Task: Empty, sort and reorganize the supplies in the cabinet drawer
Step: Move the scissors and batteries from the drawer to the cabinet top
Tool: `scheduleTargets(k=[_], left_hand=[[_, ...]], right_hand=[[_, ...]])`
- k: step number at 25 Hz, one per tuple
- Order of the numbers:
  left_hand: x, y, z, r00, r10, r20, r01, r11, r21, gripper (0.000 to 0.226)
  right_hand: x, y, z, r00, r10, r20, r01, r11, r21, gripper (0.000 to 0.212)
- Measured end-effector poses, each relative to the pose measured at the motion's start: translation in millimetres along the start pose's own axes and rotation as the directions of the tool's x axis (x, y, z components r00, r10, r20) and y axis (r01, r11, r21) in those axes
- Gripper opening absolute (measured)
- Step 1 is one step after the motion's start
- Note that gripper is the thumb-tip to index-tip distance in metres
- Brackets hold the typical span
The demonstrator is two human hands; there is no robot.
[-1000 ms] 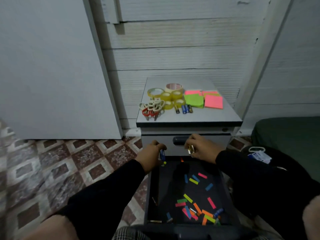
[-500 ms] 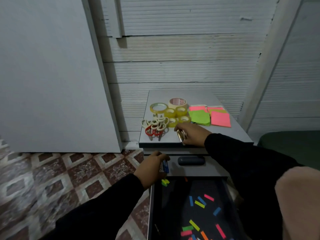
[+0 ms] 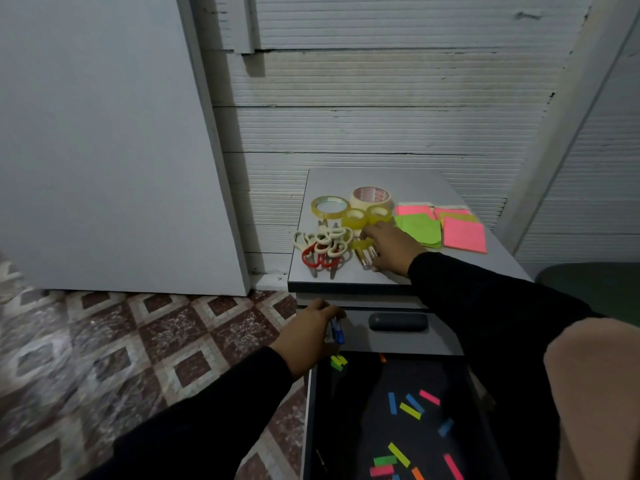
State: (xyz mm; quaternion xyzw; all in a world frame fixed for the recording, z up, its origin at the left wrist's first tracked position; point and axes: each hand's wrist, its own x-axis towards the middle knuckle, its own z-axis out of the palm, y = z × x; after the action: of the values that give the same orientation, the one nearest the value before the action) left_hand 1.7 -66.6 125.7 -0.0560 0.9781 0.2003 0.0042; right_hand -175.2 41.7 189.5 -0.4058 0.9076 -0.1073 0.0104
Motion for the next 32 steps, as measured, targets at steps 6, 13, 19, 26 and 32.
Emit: scheduleTargets(k=[6,13,19,26,32], left_hand=[[5,4,-4,1.0,0.0,-0.014,0.0,1.0,0.0,0.055],[12,16,-13,0.999,0.031,-0.034,-0.03,0.999,0.03,0.051],[46,40,-41,0.992,0.061,-0.11,-0.052,0.996,0.078,0.054],[113,61,-55,0.998,-0.004,-0.068,0.02,0.971,0.239,0.054],[129,61,-50,0.995,-0.076,-0.066,0.094,0.941,0.324,0.061]], right_hand=[[-6,5,7,0.998,0.02,-0.06,-0.018,0.999,0.029,0.057],[-14,11,8,0.993,0.05,-0.111,-0.035,0.991,0.131,0.055],[-29,29,-1,0.988,0.089,-0.125,-0.059,0.973,0.224,0.052],[-57,61,2,0.96,0.138,-0.242,-0.076,0.966,0.248,0.044],[-72,82,0,0.954,0.171,-0.245,-0.104,0.959,0.265,0.047]])
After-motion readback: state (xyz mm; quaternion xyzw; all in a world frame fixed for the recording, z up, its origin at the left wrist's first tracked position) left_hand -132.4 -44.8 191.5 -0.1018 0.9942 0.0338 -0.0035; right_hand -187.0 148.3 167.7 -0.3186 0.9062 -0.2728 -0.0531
